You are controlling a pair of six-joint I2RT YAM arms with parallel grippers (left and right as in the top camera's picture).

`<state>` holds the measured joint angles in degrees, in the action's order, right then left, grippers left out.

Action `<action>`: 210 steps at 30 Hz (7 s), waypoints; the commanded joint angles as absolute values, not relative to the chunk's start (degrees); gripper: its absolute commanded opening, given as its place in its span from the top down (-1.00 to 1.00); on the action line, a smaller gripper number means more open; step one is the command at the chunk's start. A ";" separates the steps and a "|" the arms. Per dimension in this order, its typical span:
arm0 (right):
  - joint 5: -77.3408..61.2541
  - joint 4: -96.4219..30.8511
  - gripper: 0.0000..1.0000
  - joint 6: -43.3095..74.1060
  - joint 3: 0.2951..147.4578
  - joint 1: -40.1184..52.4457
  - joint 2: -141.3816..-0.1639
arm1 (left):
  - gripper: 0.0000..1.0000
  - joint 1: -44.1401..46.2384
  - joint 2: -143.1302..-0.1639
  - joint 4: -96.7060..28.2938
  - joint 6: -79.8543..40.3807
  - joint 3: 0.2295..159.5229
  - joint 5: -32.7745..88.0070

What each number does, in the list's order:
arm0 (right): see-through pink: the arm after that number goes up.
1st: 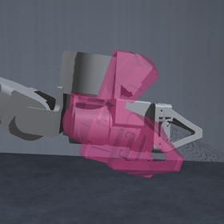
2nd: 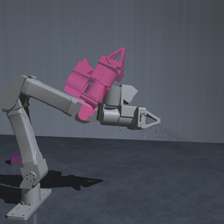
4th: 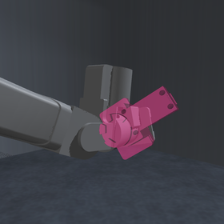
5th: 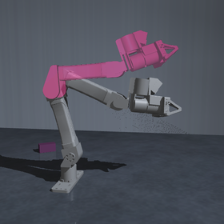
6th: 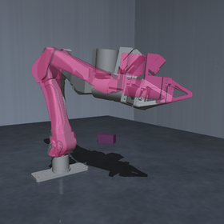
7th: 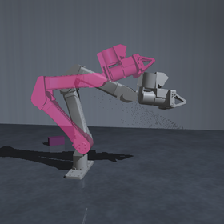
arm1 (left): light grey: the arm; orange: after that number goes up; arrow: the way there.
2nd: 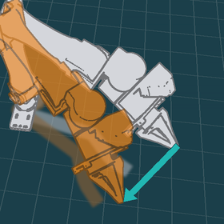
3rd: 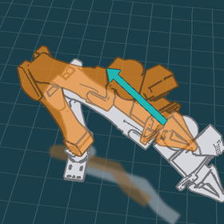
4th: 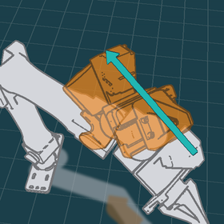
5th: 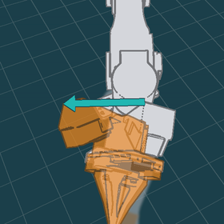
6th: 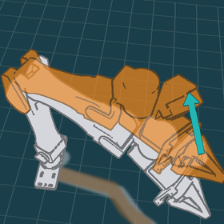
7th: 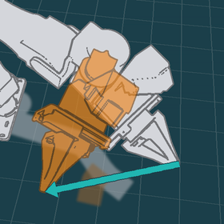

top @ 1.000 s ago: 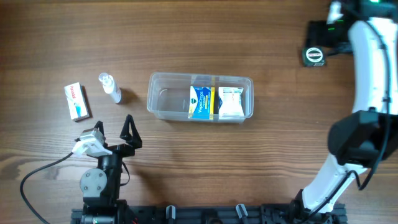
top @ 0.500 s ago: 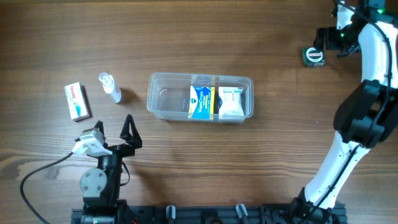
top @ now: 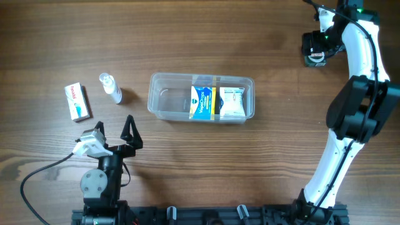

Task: Pack container
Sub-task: 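Move the right gripper to the green Zam-Buk box and grasp, then carry the Zam-Buk box into the container and release it, then raise the right gripper away and move the left gripper toward Panadol box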

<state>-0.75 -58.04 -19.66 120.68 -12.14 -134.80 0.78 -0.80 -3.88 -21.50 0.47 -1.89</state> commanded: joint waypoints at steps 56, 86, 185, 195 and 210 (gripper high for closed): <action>-0.49 -53.58 -0.88 -17.80 118.48 -12.86 -142.30 | -1.00 0.47 -0.38 -3.92 -20.34 0.32 -2.46; -8.01 -77.36 -0.22 0.64 121.67 -3.38 -115.96 | -1.00 0.47 -0.38 -3.95 -20.34 0.32 -2.46; 11.57 -50.28 -1.00 13.67 113.89 -19.68 -118.67 | -0.99 0.47 -0.38 -3.92 -20.34 0.32 -2.46; 11.57 -50.15 -0.99 13.67 113.89 -19.68 -118.67 | -1.00 0.47 -0.38 7.01 -21.45 0.34 -5.87; 11.57 -50.15 -0.99 13.67 113.89 -19.68 -118.67 | -1.00 -5.91 -31.75 -52.29 -9.39 66.72 -8.43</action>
